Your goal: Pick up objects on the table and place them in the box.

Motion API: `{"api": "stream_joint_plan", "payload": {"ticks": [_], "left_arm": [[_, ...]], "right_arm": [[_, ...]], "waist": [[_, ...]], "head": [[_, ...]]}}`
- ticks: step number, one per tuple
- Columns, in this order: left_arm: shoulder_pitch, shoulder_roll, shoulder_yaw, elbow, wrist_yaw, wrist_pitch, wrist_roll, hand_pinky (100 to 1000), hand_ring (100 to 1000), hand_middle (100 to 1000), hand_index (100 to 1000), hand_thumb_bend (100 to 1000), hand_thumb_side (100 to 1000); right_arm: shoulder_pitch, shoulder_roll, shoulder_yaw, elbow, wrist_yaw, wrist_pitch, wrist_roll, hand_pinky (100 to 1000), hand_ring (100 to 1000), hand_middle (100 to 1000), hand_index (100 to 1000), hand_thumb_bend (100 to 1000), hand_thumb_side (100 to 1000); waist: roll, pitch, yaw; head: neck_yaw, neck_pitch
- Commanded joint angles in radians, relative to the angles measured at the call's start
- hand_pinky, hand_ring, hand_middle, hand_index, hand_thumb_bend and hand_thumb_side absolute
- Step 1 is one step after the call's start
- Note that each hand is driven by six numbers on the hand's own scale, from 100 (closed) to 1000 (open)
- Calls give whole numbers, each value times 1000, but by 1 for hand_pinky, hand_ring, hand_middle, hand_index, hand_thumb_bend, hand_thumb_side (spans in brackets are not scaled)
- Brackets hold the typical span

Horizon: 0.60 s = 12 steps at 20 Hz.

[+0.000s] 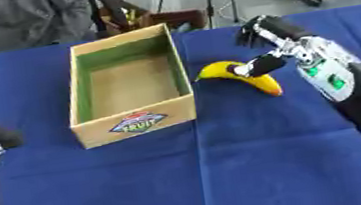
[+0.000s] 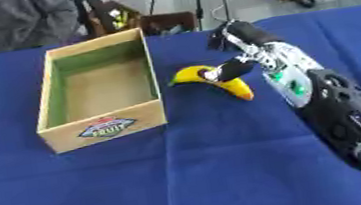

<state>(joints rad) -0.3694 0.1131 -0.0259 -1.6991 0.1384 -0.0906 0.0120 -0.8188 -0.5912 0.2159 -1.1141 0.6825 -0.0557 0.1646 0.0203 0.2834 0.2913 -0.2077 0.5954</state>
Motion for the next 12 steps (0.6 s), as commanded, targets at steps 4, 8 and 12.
{"api": "stream_joint_plan", "payload": {"ticks": [4, 8, 12], "left_arm": [[-8, 13, 7, -19, 1, -4, 0, 607, 577, 467, 560, 504, 961], [-6, 13, 7, -18, 3, -3, 0, 606, 578, 467, 559, 504, 961], [-5, 13, 6, -18, 4, -3, 0, 606, 579, 466, 559, 504, 961]], "right_arm": [[-16, -16, -4, 3, 19, -9, 25, 628, 697, 712, 786, 533, 440], [-12, -12, -4, 13, 25, -9, 29, 628, 696, 711, 784, 521, 431], [-7, -7, -7, 34, 35, -3, 24, 624, 693, 707, 774, 470, 395]], "waist": [[5, -18, 0], [9, -15, -2], [11, -11, -4]], "head": [[-4, -10], [-8, -11], [-13, -12]]}}
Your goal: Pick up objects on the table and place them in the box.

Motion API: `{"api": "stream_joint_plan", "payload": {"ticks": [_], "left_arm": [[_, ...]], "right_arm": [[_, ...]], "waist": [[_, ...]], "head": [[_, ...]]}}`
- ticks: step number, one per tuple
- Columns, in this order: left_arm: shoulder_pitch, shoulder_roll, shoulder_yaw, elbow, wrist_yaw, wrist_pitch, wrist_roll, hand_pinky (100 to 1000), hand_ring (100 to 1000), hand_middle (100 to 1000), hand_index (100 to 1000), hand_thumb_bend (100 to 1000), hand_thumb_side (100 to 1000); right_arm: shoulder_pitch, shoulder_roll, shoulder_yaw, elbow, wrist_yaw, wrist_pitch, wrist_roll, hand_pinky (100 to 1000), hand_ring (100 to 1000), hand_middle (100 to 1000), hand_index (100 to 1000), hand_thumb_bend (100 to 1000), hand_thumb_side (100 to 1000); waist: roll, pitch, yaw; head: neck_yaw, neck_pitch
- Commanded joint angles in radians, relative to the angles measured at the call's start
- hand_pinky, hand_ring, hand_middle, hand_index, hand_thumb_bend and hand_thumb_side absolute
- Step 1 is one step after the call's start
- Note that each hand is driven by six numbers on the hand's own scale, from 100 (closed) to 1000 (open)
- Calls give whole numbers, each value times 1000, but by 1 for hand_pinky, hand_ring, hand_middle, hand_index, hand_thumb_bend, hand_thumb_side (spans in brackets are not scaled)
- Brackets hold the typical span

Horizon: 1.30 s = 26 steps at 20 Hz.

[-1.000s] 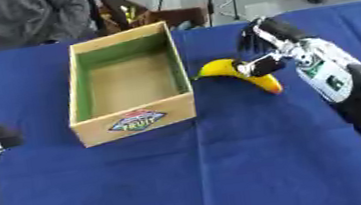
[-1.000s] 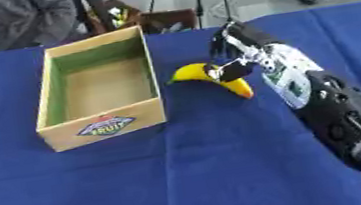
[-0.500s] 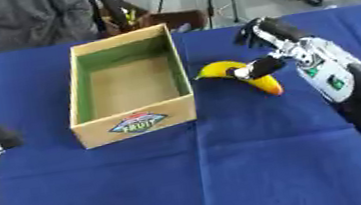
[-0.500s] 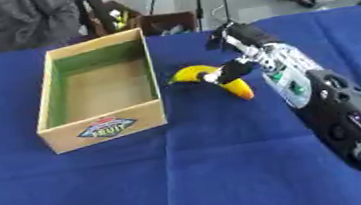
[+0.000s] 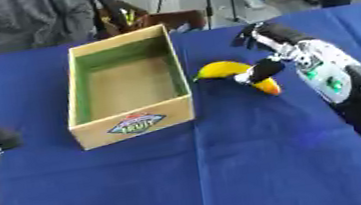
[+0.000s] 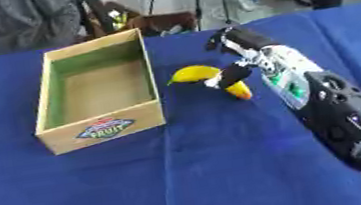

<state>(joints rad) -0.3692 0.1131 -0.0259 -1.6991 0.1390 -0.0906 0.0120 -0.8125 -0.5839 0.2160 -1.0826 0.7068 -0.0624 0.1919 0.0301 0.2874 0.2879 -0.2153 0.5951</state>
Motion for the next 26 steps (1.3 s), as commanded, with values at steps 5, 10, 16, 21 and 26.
{"api": "stream_joint_plan", "payload": {"ticks": [5, 10, 16, 21, 26], "left_arm": [[-3, 12, 6, -18, 5, -3, 0, 606, 580, 466, 559, 503, 961], [-2, 12, 7, -18, 8, -2, 1, 606, 580, 466, 558, 503, 961], [-1, 11, 7, -18, 9, -2, 0, 606, 580, 466, 558, 503, 962], [0, 12, 7, -17, 9, -1, 0, 606, 581, 466, 558, 502, 962], [-1, 12, 7, -17, 9, -1, 0, 606, 582, 466, 558, 503, 962]], "right_arm": [[-7, -7, -9, 23, 19, 6, -13, 611, 669, 681, 750, 412, 360], [-3, -1, -9, 37, 22, 7, -19, 599, 647, 656, 731, 366, 333], [-1, 2, -10, 42, 22, 7, -25, 579, 621, 626, 707, 332, 313], [0, 3, -9, 42, 19, 6, -32, 513, 561, 569, 653, 248, 271], [1, 3, -9, 43, 17, 7, -38, 425, 486, 490, 564, 146, 174]], "waist": [[2, -12, 2], [5, -9, 3], [7, -7, 2], [9, -8, 1], [9, -8, 0]], "head": [[-8, -13], [-11, -12], [-13, -9], [-12, -8], [-12, -10]]}}
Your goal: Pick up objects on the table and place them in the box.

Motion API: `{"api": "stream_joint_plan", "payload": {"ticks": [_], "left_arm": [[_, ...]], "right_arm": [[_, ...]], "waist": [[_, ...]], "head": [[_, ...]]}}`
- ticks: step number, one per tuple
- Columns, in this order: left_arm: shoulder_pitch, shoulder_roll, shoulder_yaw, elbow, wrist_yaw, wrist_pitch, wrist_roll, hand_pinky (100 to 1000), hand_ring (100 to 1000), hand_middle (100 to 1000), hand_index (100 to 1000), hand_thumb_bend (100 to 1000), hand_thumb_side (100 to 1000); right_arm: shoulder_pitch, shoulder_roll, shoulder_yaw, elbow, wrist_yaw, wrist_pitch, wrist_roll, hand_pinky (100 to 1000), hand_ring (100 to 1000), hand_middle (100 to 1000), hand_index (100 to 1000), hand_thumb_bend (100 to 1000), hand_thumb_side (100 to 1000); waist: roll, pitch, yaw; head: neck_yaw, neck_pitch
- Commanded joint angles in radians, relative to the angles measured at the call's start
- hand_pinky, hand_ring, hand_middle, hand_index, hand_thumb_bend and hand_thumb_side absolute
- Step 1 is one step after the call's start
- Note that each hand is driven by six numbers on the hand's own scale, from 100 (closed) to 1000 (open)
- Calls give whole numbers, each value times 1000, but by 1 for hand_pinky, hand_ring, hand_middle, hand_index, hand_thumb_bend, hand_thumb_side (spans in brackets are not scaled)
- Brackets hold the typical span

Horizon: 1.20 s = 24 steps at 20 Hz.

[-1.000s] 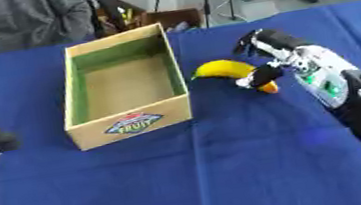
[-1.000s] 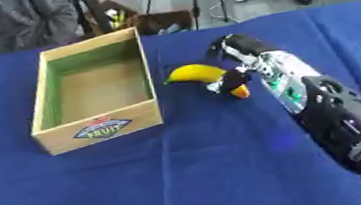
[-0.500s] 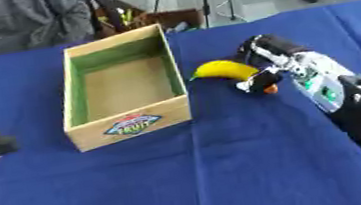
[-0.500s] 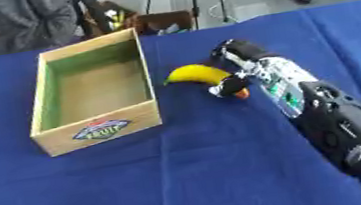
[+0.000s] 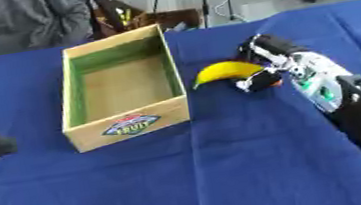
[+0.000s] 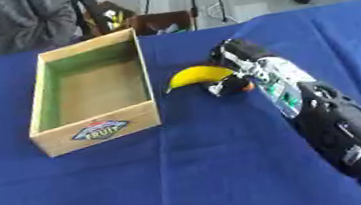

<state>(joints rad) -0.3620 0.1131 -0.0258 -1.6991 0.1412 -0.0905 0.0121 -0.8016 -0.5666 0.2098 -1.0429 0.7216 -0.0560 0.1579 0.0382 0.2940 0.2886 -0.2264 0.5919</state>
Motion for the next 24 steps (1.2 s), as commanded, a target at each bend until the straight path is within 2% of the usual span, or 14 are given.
{"api": "stream_joint_plan", "payload": {"ticks": [1, 3, 11, 12, 13, 17, 18, 19, 20, 21, 24], "left_arm": [[-9, 12, 7, -17, 7, -2, 0, 606, 582, 466, 558, 503, 962], [-9, 12, 7, -17, 6, -2, 0, 606, 582, 465, 558, 503, 962], [-11, 13, 8, -18, 4, -2, 1, 606, 582, 466, 558, 503, 962], [-11, 13, 8, -18, 4, -2, 1, 606, 582, 466, 558, 503, 962], [-12, 14, 8, -18, 3, -3, 2, 606, 581, 466, 558, 503, 962], [-11, 14, 9, -18, 1, -3, 3, 606, 581, 466, 558, 503, 962], [-11, 14, 10, -18, 1, -3, 3, 606, 581, 466, 558, 510, 968], [-11, 15, 10, -19, 0, -3, 4, 606, 581, 466, 558, 503, 962], [-11, 15, 11, -19, -1, -3, 4, 606, 581, 466, 558, 503, 962], [-11, 15, 11, -19, -1, -4, 5, 606, 581, 466, 558, 504, 962], [-11, 15, 11, -20, -3, -4, 5, 606, 581, 466, 558, 505, 961]], "right_arm": [[-9, -14, -2, 3, 3, 1, -6, 425, 486, 490, 564, 146, 174], [-9, -14, -3, 3, 5, 3, -12, 368, 442, 445, 513, 100, 106], [-14, -22, -5, -24, -11, 5, -41, 329, 409, 410, 477, 100, 100], [-16, -26, -4, -36, -16, 5, -42, 329, 409, 413, 477, 100, 283], [-19, -31, -3, -50, -21, 5, -43, 329, 409, 410, 477, 100, 100], [-33, -50, -2, -102, -45, 14, -37, 329, 409, 410, 476, 100, 100], [-37, -55, -1, -115, -50, 17, -36, 329, 410, 410, 476, 100, 163], [-41, -60, -1, -129, -56, 19, -34, 329, 410, 410, 476, 100, 100], [-44, -65, -1, -142, -63, 23, -32, 329, 410, 412, 476, 100, 154], [-46, -69, -1, -153, -69, 26, -30, 329, 410, 411, 476, 100, 100], [-53, -78, -1, -179, -83, 33, -25, 330, 410, 411, 476, 100, 100]], "waist": [[1, -15, 0], [1, -16, -1], [-3, -18, -4], [-4, -18, -5], [-5, -19, -6], [-9, -22, -9], [-10, -24, -9], [-11, -26, -10], [-12, -27, -10], [-13, -28, -11], [-15, -31, -12]], "head": [[-1, -7], [-1, -8], [0, -11], [0, -11], [-1, -12], [-1, -13], [-1, -14], [-1, -14], [-2, -15], [-2, -15], [-3, -16]]}}
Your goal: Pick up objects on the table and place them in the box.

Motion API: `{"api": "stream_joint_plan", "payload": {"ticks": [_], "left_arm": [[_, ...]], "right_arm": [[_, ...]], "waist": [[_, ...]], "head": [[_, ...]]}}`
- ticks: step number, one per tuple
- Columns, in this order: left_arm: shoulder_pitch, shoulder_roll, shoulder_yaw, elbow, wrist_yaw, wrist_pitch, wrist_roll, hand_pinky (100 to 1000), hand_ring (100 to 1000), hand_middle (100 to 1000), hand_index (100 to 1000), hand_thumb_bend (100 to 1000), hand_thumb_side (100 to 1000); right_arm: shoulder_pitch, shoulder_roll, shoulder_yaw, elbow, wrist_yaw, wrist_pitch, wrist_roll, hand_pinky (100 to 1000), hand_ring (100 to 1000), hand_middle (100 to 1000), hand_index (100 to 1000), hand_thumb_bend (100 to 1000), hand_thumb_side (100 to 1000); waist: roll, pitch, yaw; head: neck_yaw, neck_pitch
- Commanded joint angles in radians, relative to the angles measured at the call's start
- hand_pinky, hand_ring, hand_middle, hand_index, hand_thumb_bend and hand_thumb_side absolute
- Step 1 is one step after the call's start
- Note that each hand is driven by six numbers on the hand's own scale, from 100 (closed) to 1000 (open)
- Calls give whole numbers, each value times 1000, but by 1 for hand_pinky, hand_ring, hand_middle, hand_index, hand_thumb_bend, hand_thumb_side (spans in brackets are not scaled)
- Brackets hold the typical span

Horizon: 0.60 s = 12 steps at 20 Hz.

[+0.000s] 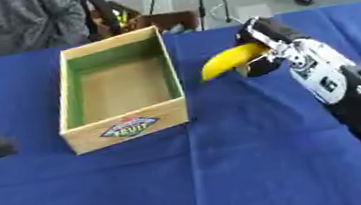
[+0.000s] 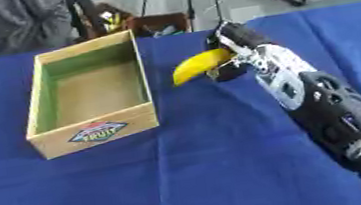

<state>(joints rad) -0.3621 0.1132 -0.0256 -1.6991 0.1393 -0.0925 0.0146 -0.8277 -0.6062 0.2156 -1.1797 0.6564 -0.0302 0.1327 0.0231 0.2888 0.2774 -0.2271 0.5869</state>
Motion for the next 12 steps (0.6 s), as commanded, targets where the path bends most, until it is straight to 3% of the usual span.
{"api": "stream_joint_plan", "payload": {"ticks": [1, 12], "left_arm": [[-10, 15, 11, -20, -2, -2, 3, 606, 581, 466, 558, 505, 961], [-10, 15, 12, -21, -4, -2, 4, 605, 580, 466, 558, 507, 961]], "right_arm": [[-30, -42, -7, -54, -24, 8, 2, 330, 411, 411, 476, 100, 100], [-43, -54, 1, -139, -66, 21, 18, 329, 410, 410, 474, 100, 100]], "waist": [[-1, -27, -1], [-6, -34, -2]], "head": [[-4, -11], [-7, -15]]}}
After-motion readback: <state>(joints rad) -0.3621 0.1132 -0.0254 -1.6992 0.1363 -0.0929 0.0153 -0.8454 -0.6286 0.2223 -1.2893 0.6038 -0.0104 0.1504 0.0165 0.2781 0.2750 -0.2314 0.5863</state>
